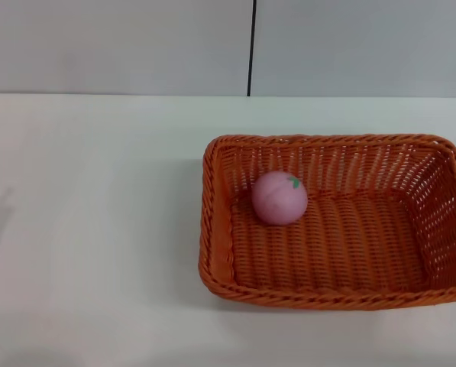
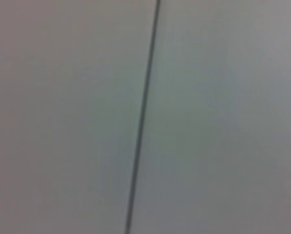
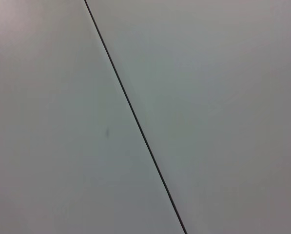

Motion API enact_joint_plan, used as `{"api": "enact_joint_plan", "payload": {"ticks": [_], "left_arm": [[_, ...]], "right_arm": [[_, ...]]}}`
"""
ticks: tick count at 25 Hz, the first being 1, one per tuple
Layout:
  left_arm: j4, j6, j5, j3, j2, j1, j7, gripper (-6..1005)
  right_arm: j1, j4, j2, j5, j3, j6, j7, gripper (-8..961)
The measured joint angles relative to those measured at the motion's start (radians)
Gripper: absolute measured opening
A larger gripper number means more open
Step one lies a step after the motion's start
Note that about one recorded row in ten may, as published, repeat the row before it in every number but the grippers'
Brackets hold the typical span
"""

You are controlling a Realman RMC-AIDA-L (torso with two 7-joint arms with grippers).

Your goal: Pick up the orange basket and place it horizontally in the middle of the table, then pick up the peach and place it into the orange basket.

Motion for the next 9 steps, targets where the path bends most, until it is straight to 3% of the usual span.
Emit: {"api": "enact_joint_plan", "payload": {"ticks": [1,9], "left_arm": [[0.001,-0.001,0.0,-0.039,-0.001,0.02,0.011,829],[0.008,-0.003,-0.002,-0.067,-0.002,0.027,0.012,829]], "right_arm": [[0.007,0.003,0.0,0.0,0.0,0.006,-0.002,485],[0.057,0.008,0.0,0.0,0.004,0.057,-0.031,485]]}}
